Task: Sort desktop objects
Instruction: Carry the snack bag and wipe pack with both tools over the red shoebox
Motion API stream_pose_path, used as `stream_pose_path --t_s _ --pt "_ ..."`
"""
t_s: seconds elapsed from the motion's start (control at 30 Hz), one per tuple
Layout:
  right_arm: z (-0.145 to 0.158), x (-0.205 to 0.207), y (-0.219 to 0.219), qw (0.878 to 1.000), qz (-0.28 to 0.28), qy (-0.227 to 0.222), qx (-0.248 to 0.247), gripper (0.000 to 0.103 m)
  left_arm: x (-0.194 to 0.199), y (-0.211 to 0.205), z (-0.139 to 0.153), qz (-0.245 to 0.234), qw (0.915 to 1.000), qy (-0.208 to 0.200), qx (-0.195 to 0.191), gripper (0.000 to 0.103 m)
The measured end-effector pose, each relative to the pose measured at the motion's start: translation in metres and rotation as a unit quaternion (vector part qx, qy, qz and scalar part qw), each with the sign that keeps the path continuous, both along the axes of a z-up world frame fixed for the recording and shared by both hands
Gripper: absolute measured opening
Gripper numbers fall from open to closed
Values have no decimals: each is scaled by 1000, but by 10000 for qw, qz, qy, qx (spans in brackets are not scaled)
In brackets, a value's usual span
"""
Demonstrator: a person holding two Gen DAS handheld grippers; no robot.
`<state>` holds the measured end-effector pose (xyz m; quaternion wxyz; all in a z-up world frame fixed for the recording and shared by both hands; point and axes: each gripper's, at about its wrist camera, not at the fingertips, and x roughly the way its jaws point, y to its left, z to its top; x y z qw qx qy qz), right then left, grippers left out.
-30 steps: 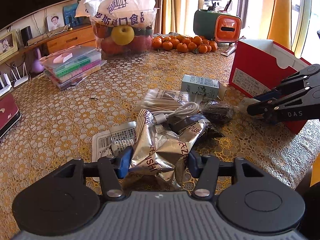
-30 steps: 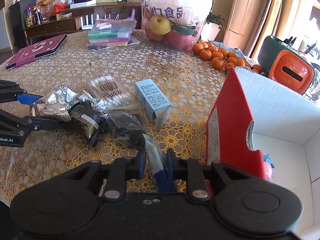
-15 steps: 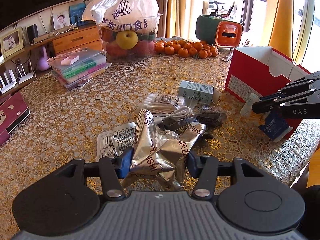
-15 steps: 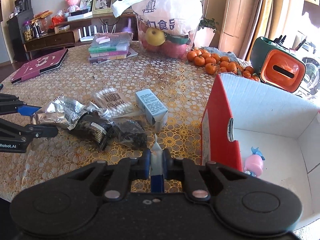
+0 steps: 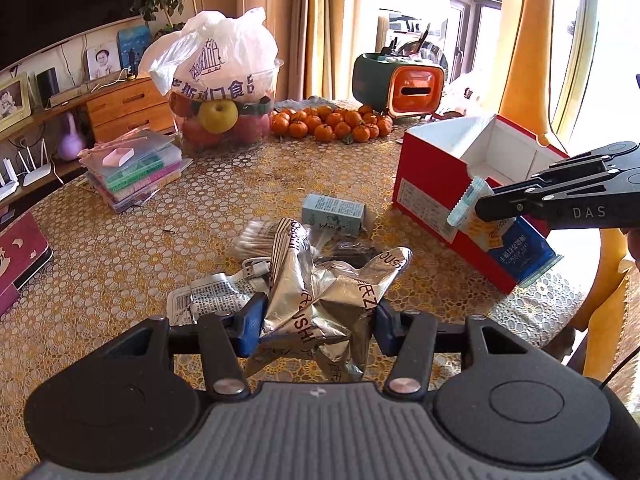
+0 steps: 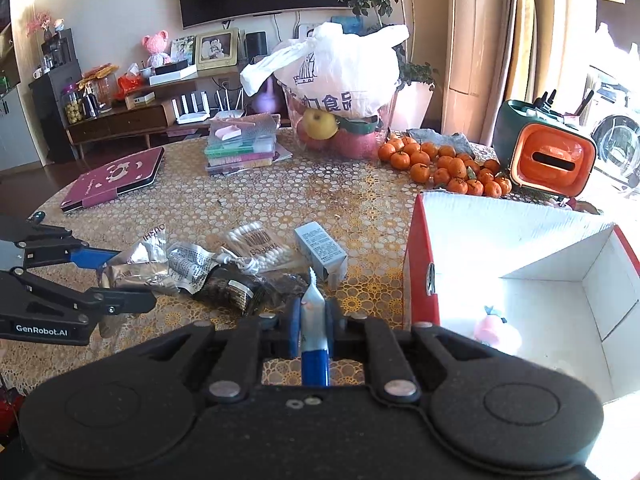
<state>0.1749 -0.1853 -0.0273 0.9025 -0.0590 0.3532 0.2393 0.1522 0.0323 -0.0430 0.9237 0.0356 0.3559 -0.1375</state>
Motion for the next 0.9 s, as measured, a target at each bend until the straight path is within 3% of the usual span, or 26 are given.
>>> stream_pose_path --t_s 0.47,0.9 --pt "41 -36 -33 9990 -53 -349 281 12 -23 -52 48 -515 9981 -321 -77 53" --pt "63 -36 -76 9971 -404 -585 280 12 -15 -111 69 -1029 9935 -472 -61 53"
